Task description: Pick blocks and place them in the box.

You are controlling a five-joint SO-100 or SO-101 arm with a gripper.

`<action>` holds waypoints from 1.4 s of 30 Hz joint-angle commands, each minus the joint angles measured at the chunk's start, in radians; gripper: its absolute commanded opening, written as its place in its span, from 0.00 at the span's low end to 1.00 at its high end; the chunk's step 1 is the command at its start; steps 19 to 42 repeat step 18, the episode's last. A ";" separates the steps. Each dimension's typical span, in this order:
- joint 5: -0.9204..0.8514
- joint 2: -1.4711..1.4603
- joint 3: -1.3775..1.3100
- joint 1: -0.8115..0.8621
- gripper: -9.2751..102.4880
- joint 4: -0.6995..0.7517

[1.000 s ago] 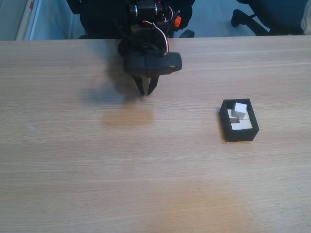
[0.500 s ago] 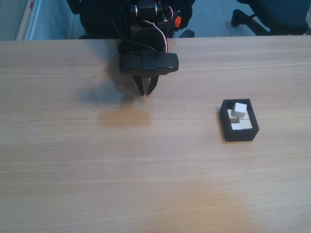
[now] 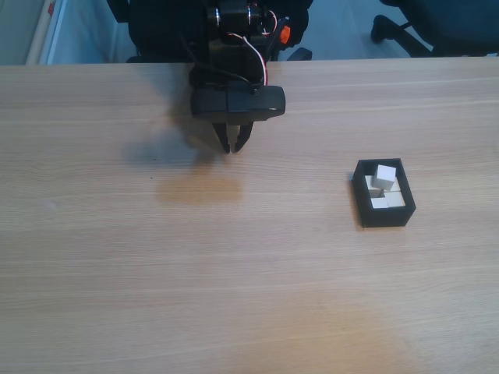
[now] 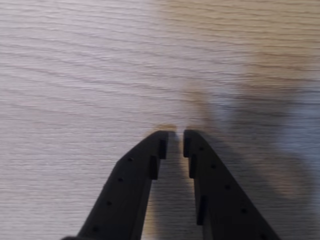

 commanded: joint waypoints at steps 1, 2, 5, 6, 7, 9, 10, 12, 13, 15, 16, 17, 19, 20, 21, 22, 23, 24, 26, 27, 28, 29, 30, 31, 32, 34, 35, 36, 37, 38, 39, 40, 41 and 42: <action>0.006 0.023 0.061 0.008 0.08 0.057; 0.006 0.023 0.061 0.008 0.08 0.057; 0.003 0.023 0.061 0.002 0.08 0.057; 0.003 0.023 0.061 0.000 0.08 0.057; 0.003 0.023 0.061 0.000 0.08 0.057; 0.002 0.023 0.061 0.000 0.08 0.057; 0.000 0.023 0.061 0.000 0.08 0.057; -0.002 0.023 0.061 0.000 0.08 0.057; -0.002 0.023 0.061 0.000 0.08 0.057; -0.003 0.023 0.061 -0.002 0.08 0.057; -0.005 0.023 0.061 -0.002 0.08 0.057; -0.005 0.023 0.061 -0.002 0.08 0.057; -0.005 0.023 0.061 -0.002 0.08 0.057; -0.005 0.023 0.061 -0.002 0.08 0.057; -0.005 0.023 0.061 -0.002 0.08 0.057; -0.005 0.023 0.061 -0.002 0.08 0.057; -0.005 0.023 0.061 -0.002 0.08 0.057; -0.005 0.023 0.061 -0.002 0.08 0.057; -0.005 0.023 0.061 -0.002 0.08 0.057; -0.005 0.023 0.061 -0.002 0.08 0.057; -0.005 0.023 0.061 -0.002 0.08 0.057; -0.005 0.023 0.061 -0.002 0.08 0.057; -0.005 0.023 0.061 -0.002 0.08 0.057; -0.005 0.023 0.061 -0.002 0.08 0.057; -0.005 0.023 0.061 -0.002 0.08 0.057; -0.005 0.023 0.061 -0.002 0.08 0.057; -0.005 0.023 0.061 -0.002 0.08 0.057; -0.005 0.023 0.061 -0.002 0.08 0.057; -0.005 0.023 0.061 -0.002 0.08 0.057; -0.005 0.023 0.061 -0.002 0.08 0.057; -0.005 0.023 0.061 -0.002 0.08 0.057; -0.005 0.023 0.061 -0.002 0.08 0.057; -0.005 0.023 0.061 -0.002 0.08 0.057; -0.005 0.023 0.061 -0.002 0.08 0.057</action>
